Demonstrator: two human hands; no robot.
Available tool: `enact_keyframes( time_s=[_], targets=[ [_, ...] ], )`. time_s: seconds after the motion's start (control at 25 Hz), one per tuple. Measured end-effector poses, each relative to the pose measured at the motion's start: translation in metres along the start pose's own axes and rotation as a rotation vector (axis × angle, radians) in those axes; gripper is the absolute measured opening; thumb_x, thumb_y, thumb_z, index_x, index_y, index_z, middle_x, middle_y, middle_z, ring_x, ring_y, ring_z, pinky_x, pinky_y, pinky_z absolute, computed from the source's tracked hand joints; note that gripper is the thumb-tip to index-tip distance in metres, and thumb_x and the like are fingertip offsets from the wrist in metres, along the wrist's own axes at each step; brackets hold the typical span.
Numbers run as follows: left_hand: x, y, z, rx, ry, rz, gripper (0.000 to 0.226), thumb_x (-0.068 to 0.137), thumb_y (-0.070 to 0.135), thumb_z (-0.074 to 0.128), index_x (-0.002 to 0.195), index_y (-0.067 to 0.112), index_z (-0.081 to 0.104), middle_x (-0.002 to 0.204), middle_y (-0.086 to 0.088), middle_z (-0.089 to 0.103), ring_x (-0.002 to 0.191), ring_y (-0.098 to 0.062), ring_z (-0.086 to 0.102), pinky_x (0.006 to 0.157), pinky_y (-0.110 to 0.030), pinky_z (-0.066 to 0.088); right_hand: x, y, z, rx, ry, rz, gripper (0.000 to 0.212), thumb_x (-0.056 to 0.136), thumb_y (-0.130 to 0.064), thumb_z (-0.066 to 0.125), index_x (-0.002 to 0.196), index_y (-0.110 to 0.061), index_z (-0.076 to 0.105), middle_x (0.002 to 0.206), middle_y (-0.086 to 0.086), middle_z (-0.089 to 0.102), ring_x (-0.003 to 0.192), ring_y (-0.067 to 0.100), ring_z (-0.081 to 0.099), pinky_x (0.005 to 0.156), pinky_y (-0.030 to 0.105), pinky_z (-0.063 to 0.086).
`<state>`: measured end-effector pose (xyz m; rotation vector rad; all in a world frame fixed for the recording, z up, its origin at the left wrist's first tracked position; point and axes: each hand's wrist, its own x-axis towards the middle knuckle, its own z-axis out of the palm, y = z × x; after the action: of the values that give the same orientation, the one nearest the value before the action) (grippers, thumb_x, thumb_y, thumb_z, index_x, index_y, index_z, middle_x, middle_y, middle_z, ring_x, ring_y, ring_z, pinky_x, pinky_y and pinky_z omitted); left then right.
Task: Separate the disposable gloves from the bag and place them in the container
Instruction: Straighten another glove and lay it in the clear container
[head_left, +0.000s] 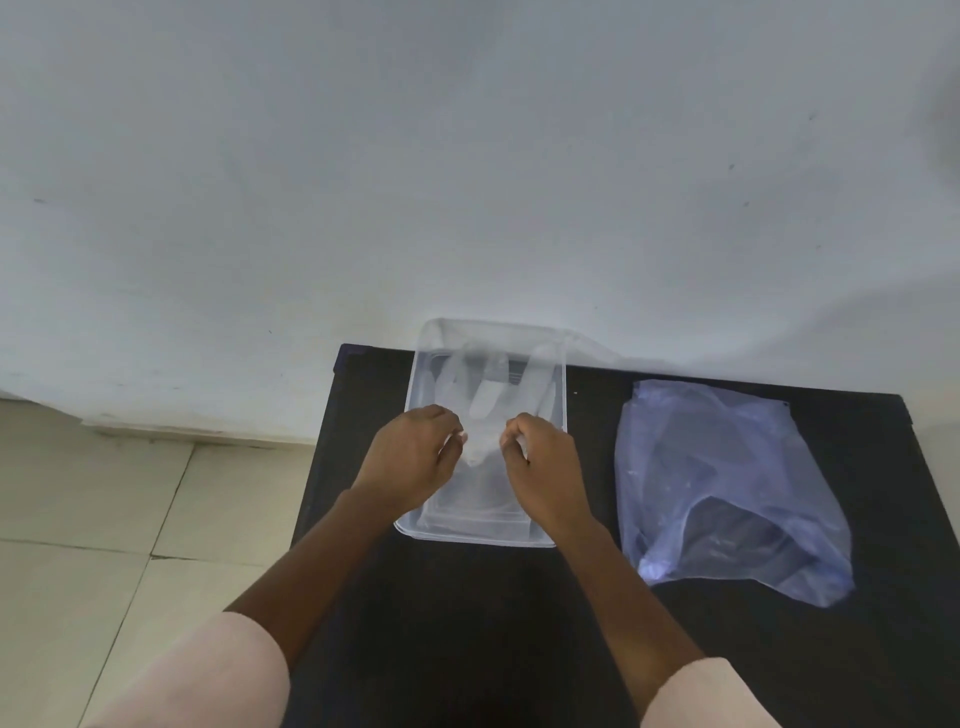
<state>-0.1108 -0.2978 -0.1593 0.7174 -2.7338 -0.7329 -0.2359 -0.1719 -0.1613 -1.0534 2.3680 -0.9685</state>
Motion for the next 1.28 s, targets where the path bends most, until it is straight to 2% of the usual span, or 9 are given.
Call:
enact_keyframes(
  time_s=[0.12, 0.28, 0.4, 0.64, 0.72, 0.8, 0.96, 1.12, 1.28],
  targets=[
    [-0.002, -0.003, 0.006, 0.076, -0.014, 0.034, 0.016, 0.090, 0.018, 0.061, 0.090, 0.007, 0.073, 0.091, -0.008, 0.075, 0.078, -0.024, 0.070, 0.077, -0.036, 0.058, -0.002, 0.003, 0.002, -0.068, -0.053, -0.007, 0.015, 0.095, -0.022, 0.051, 0.089, -0.012, 0.061, 0.089, 0.006, 0.067, 0.080, 0.015, 0.061, 0.080, 0.021, 0.050],
    [-0.004, -0.011, 0.014, 0.216, -0.070, 0.112, 0.017, 0.089, 0.019, 0.061, 0.087, 0.009, 0.075, 0.090, -0.007, 0.076, 0.079, -0.022, 0.071, 0.101, -0.041, 0.048, -0.002, 0.000, -0.005, -0.237, -0.179, -0.057, 0.015, 0.096, -0.021, 0.048, 0.094, -0.012, 0.060, 0.095, 0.006, 0.066, 0.080, 0.014, 0.058, 0.084, 0.032, 0.054],
    [-0.006, -0.014, 0.018, 0.306, -0.142, 0.138, 0.019, 0.089, 0.025, 0.062, 0.090, 0.012, 0.077, 0.097, -0.006, 0.076, 0.089, -0.020, 0.071, 0.109, -0.043, 0.037, -0.003, -0.005, -0.011, -0.371, -0.334, -0.081, 0.021, 0.098, -0.024, 0.046, 0.109, -0.011, 0.058, 0.108, 0.006, 0.065, 0.092, 0.019, 0.061, 0.092, 0.030, 0.049],
    [-0.008, -0.007, 0.007, 0.485, -0.394, 0.171, 0.037, 0.098, 0.038, 0.044, 0.108, 0.017, 0.073, 0.120, -0.003, 0.070, 0.126, -0.021, 0.054, 0.119, -0.044, 0.012, -0.004, -0.010, -0.016, -0.668, -0.559, -0.229, 0.024, 0.096, -0.024, 0.049, 0.117, -0.013, 0.054, 0.106, 0.010, 0.065, 0.089, 0.023, 0.061, 0.089, 0.034, 0.047],
    [-0.009, -0.002, 0.002, 0.545, -0.508, 0.181, 0.041, 0.099, 0.043, 0.039, 0.116, 0.020, 0.068, 0.130, -0.001, 0.064, 0.132, -0.021, 0.047, 0.119, -0.048, 0.006, -0.002, -0.008, -0.017, -0.778, -0.677, -0.265, 0.026, 0.096, -0.025, 0.050, 0.119, -0.014, 0.054, 0.108, 0.010, 0.065, 0.096, 0.025, 0.061, 0.104, 0.043, 0.040],
    [-0.009, 0.001, -0.002, 0.604, -0.608, 0.204, 0.044, 0.099, 0.047, 0.036, 0.121, 0.023, 0.064, 0.137, -0.001, 0.059, 0.135, -0.022, 0.042, 0.119, -0.052, 0.002, 0.000, -0.005, -0.017, -0.841, -0.804, -0.265, 0.031, 0.096, -0.025, 0.051, 0.125, -0.017, 0.053, 0.120, 0.010, 0.063, 0.111, 0.028, 0.057, 0.116, 0.052, 0.020],
    [-0.007, 0.002, -0.006, 0.663, -0.799, 0.255, 0.047, 0.098, 0.052, 0.033, 0.130, 0.029, 0.059, 0.145, -0.004, 0.050, 0.139, -0.028, 0.035, 0.117, -0.058, 0.002, 0.000, 0.000, -0.014, -1.013, -0.955, -0.294, 0.039, 0.096, -0.028, 0.050, 0.135, -0.020, 0.049, 0.137, 0.009, 0.053, 0.132, 0.031, 0.039, 0.116, 0.057, -0.003],
    [-0.001, 0.006, -0.008, 0.614, -0.818, 0.249, 0.048, 0.096, 0.054, 0.038, 0.132, 0.028, 0.057, 0.145, -0.007, 0.047, 0.137, -0.029, 0.036, 0.116, -0.053, 0.018, 0.003, -0.007, -0.017, -1.003, -0.914, -0.298, 0.036, 0.095, -0.027, 0.052, 0.130, -0.019, 0.054, 0.133, 0.009, 0.056, 0.127, 0.029, 0.043, 0.115, 0.054, 0.010],
    [-0.004, 0.013, 0.004, 0.502, -0.772, 0.226, 0.049, 0.096, 0.045, 0.041, 0.132, 0.016, 0.054, 0.137, -0.011, 0.053, 0.125, -0.029, 0.048, 0.104, -0.048, 0.040, 0.012, -0.017, -0.009, -0.493, -0.498, -0.123, 0.024, 0.094, -0.019, 0.053, 0.117, -0.015, 0.060, 0.116, 0.009, 0.065, 0.098, 0.023, 0.062, 0.094, 0.034, 0.046]
  ],
)
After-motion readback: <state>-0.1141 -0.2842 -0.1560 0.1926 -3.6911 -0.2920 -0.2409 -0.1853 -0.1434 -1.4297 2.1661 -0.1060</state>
